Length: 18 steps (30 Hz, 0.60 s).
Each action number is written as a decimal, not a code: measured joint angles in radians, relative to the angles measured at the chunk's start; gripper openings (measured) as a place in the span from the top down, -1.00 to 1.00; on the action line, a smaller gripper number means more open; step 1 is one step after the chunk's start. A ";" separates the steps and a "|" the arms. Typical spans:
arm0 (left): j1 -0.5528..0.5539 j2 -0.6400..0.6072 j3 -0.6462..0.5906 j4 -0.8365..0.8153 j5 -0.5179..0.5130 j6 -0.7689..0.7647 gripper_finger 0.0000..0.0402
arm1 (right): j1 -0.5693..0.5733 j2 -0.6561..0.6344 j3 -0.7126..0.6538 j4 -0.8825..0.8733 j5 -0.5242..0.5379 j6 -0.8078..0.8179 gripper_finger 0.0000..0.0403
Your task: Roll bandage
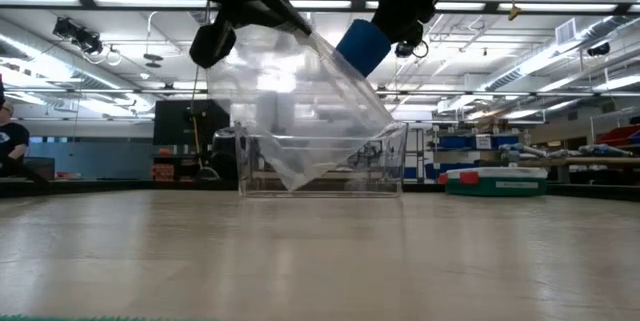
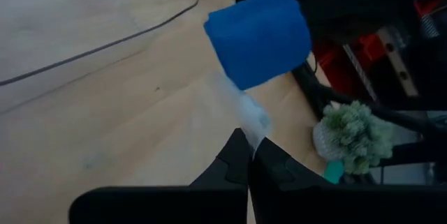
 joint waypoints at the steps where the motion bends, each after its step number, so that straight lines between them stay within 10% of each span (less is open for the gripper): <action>1: 0.000 0.000 0.000 0.007 -0.003 -0.007 0.99 | -0.004 0.000 0.000 0.002 0.004 0.000 1.00; 18: 0.000 0.000 0.000 0.034 -0.061 0.021 0.99 | -0.011 0.023 -0.003 0.091 -0.084 -0.024 1.00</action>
